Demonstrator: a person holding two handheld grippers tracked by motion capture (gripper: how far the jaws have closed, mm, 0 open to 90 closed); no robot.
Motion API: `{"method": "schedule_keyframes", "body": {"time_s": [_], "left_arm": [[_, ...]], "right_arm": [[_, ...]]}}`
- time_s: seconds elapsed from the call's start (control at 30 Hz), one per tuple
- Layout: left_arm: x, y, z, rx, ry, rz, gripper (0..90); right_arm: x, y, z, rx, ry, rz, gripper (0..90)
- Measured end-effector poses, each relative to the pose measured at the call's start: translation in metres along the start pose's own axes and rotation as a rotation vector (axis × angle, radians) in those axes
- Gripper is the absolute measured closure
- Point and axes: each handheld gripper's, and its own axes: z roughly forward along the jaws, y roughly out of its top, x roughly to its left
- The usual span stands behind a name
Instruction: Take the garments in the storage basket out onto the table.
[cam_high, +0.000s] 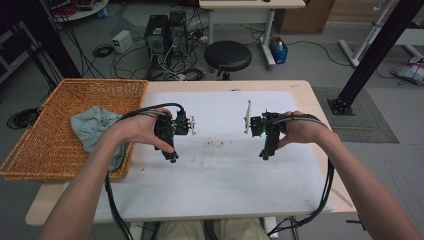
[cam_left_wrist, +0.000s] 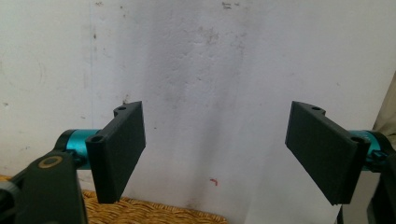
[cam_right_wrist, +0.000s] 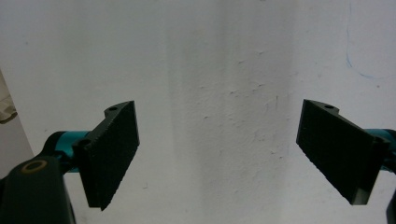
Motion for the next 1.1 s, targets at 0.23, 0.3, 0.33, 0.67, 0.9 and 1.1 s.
{"method": "schedule_keyframes", "body": {"time_s": [0.23,0.3,0.33,0.67,0.9,1.1], "left_arm": [[0.003,-0.001,0.005,0.020,-0.004,-0.025,20.1],[0.006,-0.002,0.007,0.017,-0.014,-0.032,20.1],[0.006,-0.002,0.007,0.017,-0.014,-0.032,20.1],[0.008,0.002,0.009,0.017,-0.030,-0.041,20.0],[0.011,-0.001,0.009,0.019,-0.035,-0.061,20.1],[0.022,-0.020,0.002,-0.003,-0.032,-0.131,20.1]], "right_arm": [[0.001,-0.004,0.001,0.008,-0.008,0.019,13.0],[0.000,-0.005,0.003,0.002,-0.003,0.017,13.0],[0.000,-0.005,0.003,0.002,-0.003,0.017,13.0],[-0.001,-0.009,0.002,0.000,-0.014,0.028,13.0],[0.000,-0.010,0.010,0.013,-0.007,0.022,13.0],[-0.001,-0.010,0.013,0.019,-0.015,0.026,13.0]]}}
